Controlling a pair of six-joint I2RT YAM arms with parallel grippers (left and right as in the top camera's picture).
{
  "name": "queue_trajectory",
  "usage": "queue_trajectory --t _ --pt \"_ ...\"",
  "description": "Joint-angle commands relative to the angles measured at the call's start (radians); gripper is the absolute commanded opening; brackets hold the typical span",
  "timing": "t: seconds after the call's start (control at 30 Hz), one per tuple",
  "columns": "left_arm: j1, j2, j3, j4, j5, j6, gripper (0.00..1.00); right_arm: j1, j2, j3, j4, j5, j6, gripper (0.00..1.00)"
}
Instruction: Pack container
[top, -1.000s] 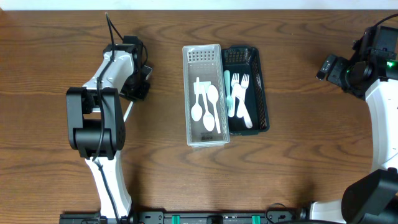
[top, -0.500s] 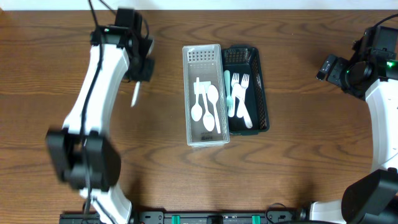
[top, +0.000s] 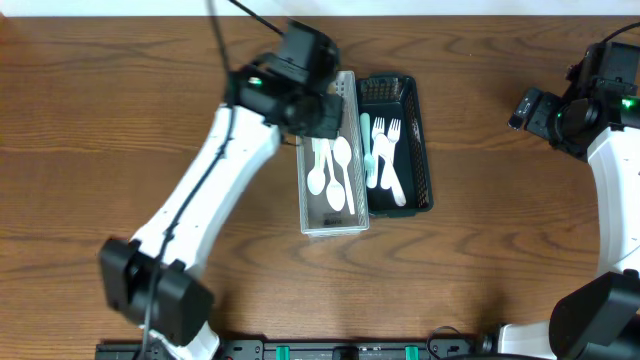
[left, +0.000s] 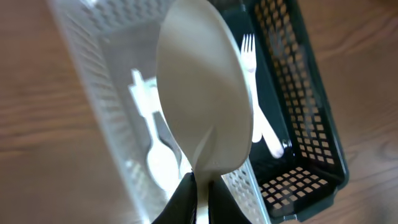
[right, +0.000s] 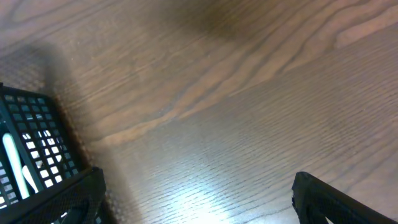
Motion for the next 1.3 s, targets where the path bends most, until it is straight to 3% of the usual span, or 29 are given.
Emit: queue_trajectory --t 0.0,0.1,0.17,0.23,0.37,0.57,0.9,1.0,1.27 --pt "-0.019 0.067 -0.017 0.015 -0.027 -0.064 0.07 -0.006 0.000 0.000 0.000 0.003 0.003 0.99" --pt "-0.021 0.103 -0.017 0.037 -0.027 -0.064 0.31 -0.006 0.000 0.000 -0.001 0.003 0.002 0.99" --pt "-0.016 0.108 -0.017 0.048 -0.027 -0.064 0.55 -0.006 0.000 0.000 -0.002 0.003 0.002 0.99" --pt "-0.008 0.100 -0.014 0.057 -0.027 -0.064 0.71 -0.006 0.000 0.000 0.000 0.003 -0.006 0.99" --pt "0.020 0.057 0.020 0.049 -0.026 -0.064 0.79 -0.006 -0.005 0.001 0.003 0.003 -0.011 0.99" --pt "0.077 -0.119 0.036 0.048 -0.048 -0.055 0.80 -0.004 -0.089 0.018 0.007 -0.051 -0.147 0.99" --pt "0.189 -0.513 0.036 -0.076 -0.283 -0.001 0.86 0.058 -0.479 0.029 0.091 -0.302 -0.212 0.99" --pt "0.212 -0.623 0.036 -0.137 -0.334 0.000 0.99 0.074 -0.608 0.029 0.066 -0.309 -0.219 0.99" --pt "0.220 -0.828 0.036 -0.286 -0.379 0.000 0.98 0.075 -0.877 0.029 -0.015 -0.311 -0.219 0.99"
